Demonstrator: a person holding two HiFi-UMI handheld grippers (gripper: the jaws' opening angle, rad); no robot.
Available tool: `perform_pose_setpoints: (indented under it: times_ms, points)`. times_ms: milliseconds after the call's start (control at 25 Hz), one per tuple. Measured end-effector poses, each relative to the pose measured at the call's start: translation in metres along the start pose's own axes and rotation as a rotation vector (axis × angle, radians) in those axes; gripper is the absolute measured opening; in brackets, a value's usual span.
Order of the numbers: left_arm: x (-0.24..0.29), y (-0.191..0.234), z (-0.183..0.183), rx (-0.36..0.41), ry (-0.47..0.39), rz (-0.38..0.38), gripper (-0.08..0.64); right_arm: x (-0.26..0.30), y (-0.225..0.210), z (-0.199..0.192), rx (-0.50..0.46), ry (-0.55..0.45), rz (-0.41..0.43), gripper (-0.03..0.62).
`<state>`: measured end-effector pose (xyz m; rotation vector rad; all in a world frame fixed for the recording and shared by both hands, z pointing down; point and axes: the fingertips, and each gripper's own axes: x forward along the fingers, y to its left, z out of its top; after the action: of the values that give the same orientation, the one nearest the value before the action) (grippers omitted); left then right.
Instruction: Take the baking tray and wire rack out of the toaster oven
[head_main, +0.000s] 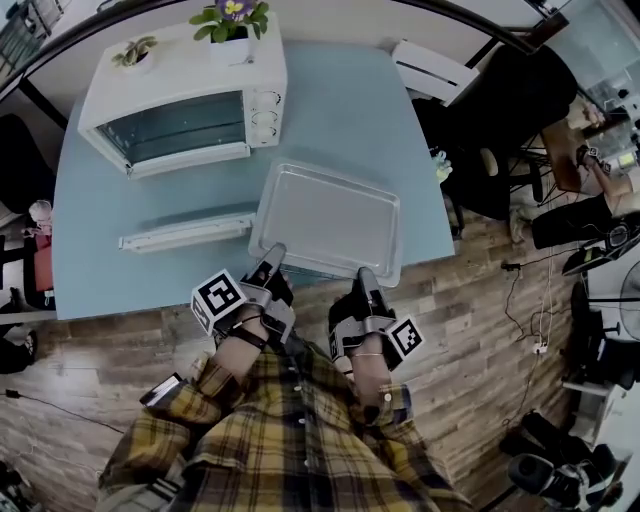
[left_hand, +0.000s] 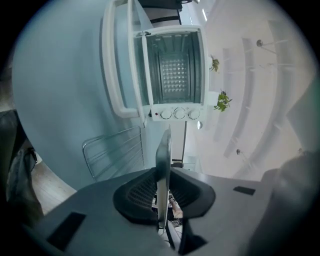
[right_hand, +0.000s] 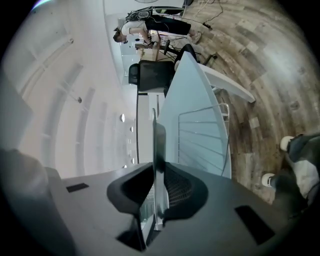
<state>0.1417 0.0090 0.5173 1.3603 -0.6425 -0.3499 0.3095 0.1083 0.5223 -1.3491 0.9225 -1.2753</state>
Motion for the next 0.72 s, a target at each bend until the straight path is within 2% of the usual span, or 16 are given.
perform_pose_setpoints:
  times_ms: [240,720]
  points:
    - [0.013,0.033,-0.019,-0.027,0.032,0.07,0.064,-0.005,-0.03,0.021,0.005,-0.012,-0.068,0.069]
    - [0.01,0.078,-0.008,-0.068,-0.009,0.168,0.061,0.006,-0.072,0.014,0.007,0.034,-0.154,0.069]
